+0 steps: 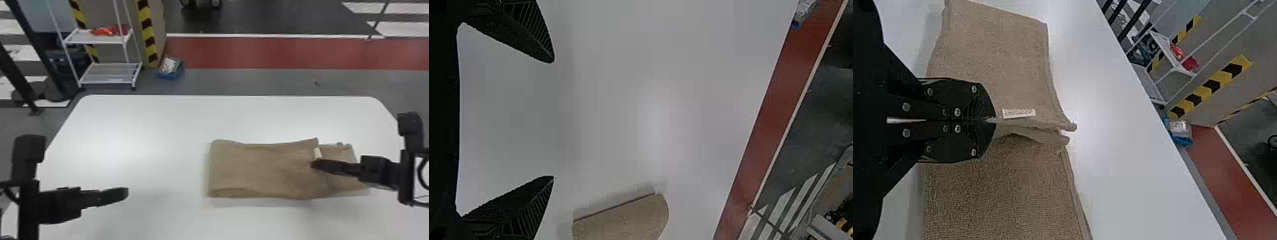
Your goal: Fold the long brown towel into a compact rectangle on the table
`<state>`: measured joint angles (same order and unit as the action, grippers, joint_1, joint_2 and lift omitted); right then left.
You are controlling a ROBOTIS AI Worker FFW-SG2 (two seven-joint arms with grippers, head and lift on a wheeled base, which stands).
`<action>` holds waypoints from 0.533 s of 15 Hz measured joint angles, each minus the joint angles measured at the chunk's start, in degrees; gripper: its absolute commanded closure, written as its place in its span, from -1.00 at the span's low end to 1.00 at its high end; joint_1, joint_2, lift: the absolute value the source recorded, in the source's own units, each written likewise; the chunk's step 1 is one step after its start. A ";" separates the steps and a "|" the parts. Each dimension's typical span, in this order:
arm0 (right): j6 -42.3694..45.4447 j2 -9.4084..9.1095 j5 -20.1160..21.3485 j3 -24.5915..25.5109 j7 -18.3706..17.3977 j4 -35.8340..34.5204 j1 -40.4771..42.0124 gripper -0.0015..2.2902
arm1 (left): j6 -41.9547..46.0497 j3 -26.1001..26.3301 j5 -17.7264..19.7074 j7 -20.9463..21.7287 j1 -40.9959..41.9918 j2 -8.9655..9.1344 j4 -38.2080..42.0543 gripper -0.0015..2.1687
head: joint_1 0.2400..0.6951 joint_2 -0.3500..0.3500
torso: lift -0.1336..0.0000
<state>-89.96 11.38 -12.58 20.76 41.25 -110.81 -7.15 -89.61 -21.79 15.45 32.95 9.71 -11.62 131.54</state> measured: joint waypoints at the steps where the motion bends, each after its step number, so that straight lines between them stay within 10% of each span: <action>1: 0.00 0.06 -0.66 0.51 0.10 -0.51 -0.10 0.16 | 0.00 -0.25 0.07 0.00 -0.03 0.16 0.07 -0.96 | 1.00 0.04 | -0.84; 8: 0.00 3.12 -4.49 8.55 0.13 -1.24 2.11 0.16 | 0.00 -1.54 1.60 0.01 0.96 0.43 1.04 -0.96 | 1.00 -0.21 | -0.84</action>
<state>-89.96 14.51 -17.06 29.31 41.38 -112.05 -5.05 -89.61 -23.33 17.05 32.96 10.68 -11.19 132.58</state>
